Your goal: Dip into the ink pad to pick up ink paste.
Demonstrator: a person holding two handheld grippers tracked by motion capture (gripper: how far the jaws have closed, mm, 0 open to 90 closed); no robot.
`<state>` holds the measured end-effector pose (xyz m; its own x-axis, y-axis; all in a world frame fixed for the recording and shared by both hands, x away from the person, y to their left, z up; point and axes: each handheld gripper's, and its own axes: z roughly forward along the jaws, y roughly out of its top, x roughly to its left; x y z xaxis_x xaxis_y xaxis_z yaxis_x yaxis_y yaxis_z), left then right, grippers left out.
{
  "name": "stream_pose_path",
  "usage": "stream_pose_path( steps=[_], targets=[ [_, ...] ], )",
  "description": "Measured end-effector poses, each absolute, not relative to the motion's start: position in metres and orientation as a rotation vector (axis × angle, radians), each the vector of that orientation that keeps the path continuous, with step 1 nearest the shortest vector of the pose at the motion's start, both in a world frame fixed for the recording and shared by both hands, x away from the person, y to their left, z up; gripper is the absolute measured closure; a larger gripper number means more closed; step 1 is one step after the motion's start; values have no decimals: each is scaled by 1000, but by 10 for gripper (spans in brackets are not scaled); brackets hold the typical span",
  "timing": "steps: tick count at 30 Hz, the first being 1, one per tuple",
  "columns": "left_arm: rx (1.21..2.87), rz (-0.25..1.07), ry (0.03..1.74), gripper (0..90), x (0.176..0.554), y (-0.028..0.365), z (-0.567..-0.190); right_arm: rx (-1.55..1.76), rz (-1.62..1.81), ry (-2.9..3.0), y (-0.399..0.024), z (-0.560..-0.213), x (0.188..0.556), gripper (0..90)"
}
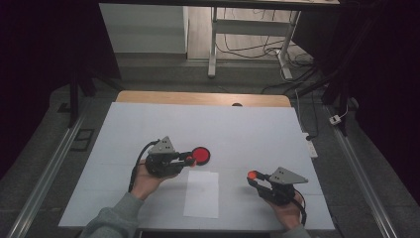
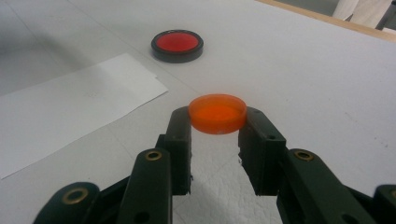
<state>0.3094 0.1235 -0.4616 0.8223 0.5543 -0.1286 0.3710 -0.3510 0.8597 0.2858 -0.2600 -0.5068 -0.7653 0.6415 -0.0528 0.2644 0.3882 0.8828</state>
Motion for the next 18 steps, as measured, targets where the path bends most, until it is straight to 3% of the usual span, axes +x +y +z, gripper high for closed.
stream_pose_path(
  steps=[18],
  targets=[
    [1983, 245, 720, 725, 323, 122, -464, 795, 1342, 2257, -261, -506, 286, 646]
  ],
)
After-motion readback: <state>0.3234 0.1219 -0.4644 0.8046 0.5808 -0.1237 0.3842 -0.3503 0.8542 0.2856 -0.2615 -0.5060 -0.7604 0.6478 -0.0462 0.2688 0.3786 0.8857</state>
